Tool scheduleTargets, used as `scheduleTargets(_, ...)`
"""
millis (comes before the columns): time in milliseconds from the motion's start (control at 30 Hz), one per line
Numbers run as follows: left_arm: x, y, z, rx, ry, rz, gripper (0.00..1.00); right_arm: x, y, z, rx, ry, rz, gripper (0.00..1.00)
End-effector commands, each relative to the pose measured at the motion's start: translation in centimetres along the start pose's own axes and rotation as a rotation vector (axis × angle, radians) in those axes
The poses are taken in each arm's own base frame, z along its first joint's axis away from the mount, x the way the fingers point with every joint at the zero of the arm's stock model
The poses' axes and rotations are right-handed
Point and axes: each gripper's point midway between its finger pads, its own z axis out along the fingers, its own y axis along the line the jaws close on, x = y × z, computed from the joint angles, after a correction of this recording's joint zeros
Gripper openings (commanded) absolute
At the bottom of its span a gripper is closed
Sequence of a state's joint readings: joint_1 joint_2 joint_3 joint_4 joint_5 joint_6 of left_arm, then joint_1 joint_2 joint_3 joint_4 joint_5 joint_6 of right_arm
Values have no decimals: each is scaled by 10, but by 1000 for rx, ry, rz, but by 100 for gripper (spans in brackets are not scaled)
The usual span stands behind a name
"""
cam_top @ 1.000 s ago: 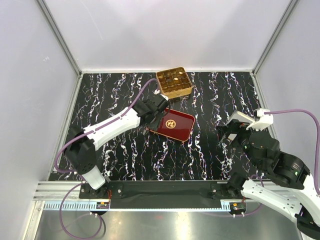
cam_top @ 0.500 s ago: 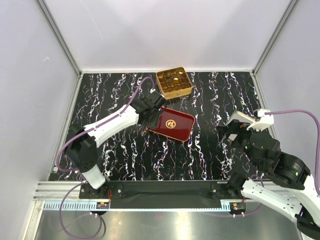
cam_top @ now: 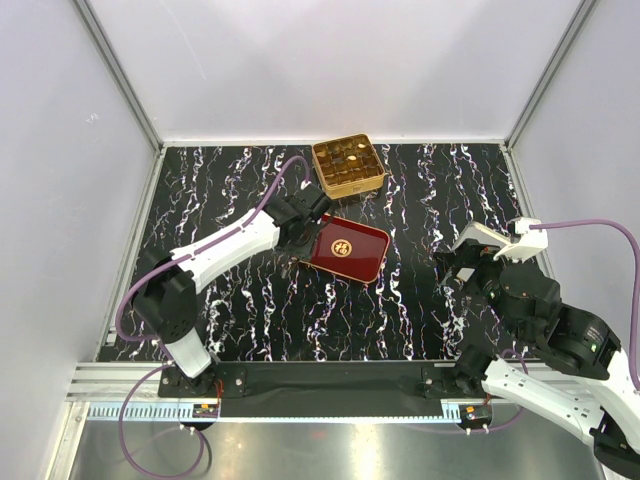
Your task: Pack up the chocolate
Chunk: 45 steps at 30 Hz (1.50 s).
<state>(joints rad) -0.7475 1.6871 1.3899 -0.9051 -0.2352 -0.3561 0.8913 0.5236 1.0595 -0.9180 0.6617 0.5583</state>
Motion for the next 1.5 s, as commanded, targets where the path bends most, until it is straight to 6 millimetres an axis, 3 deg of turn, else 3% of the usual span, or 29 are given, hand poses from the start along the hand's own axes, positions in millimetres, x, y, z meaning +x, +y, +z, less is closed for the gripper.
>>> scheduleTargets(0,-19,0,-20,17,-56,-25,37,-6,4,1,-8,-20,16,100)
scheduleTargets(300,-36,-1,-44,35,-104,-27,34,-5,6,2,-13,-15,20,100)
scheduleTargets(400,-56,-8,-55,76,-156,-8,34,-5,6,1,-16,-17,23,100)
scheduleTargets(533,-101,-25,-69,140,-269,16,33,-6,9,2,-23,-20,27,100)
scheduleTargets(567,-109,-28,-61,130,-264,22,33,-6,8,2,-21,-21,29,100)
scheduleTargets(600,-130,-30,-69,133,-322,37,32,-5,9,3,-22,-18,25,100)
scheduleTargets(667,-147,-34,-56,113,-334,51,30,-5,7,3,-16,-17,21,100)
scheduleTargets(733,-176,-35,-62,109,-407,54,29,-6,7,2,-14,-20,24,100)
scheduleTargets(767,-181,-38,-46,101,-392,62,29,-6,5,1,-13,-23,22,100)
scheduleTargets(800,-199,-38,-53,104,-438,54,30,-7,4,1,-4,-27,21,100)
scheduleTargets(867,-209,-41,-36,98,-436,61,31,-8,3,0,-7,-34,23,100)
scheduleTargets(933,-226,-40,-34,95,-477,64,32,-9,2,0,1,-38,20,100)
scheduleTargets(967,-228,-42,-22,88,-469,69,32,-10,2,1,1,-38,17,100)
scheduleTargets(1167,-246,-34,2,71,-509,60,32,-1,5,6,2,-13,12,100)
scheduleTargets(1467,-256,-27,26,66,-526,60,34,3,6,10,12,-4,4,100)
